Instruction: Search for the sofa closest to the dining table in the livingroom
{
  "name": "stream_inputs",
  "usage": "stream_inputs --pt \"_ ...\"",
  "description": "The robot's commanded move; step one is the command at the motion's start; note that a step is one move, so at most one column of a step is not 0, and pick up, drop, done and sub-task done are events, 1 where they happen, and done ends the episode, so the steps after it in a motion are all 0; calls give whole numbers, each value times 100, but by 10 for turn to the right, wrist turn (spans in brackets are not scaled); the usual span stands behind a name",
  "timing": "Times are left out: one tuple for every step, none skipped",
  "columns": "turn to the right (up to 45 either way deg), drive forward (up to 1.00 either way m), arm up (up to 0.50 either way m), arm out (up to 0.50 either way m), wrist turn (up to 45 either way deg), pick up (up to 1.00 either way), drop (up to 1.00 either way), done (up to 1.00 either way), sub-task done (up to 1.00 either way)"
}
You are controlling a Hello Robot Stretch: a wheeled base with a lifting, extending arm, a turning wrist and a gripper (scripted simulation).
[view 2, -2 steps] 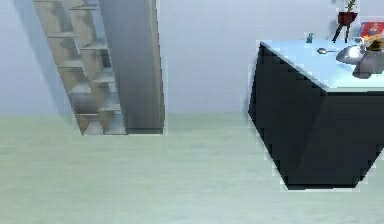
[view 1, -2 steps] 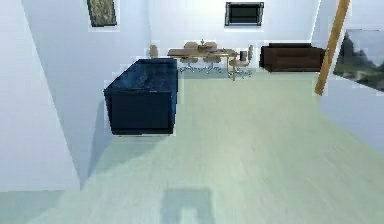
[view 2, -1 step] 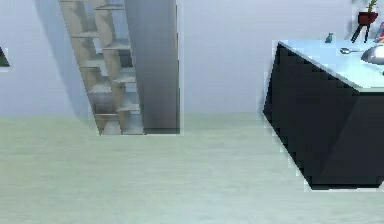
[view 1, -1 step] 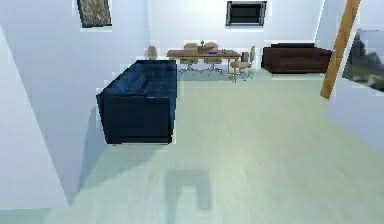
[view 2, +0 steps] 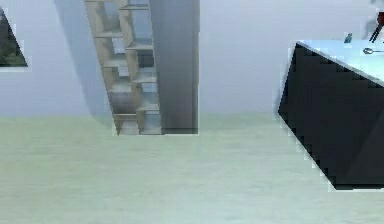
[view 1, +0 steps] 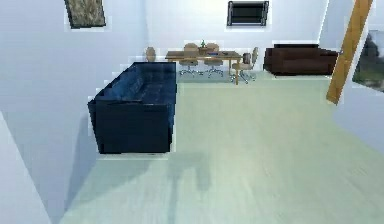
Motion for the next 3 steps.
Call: stream_inputs --pt "120 0 0 0 0 0 0 0 0" --pt "0 100 0 0 0 0 0 0 0" --pt "30 0 0 0 0 0 0 0 0"
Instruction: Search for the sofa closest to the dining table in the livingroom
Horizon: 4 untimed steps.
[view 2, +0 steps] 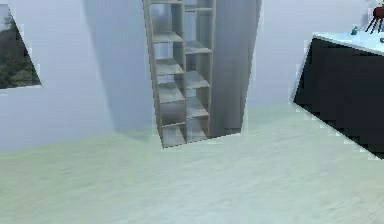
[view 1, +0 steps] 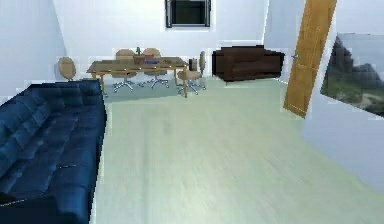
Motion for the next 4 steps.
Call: stream_inputs --pt "0 80 0 0 0 0 0 0 0" --pt "-150 0 0 0 0 0 0 0 0" --pt "0 100 0 0 0 0 0 0 0" --pt "-30 0 0 0 0 0 0 0 0"
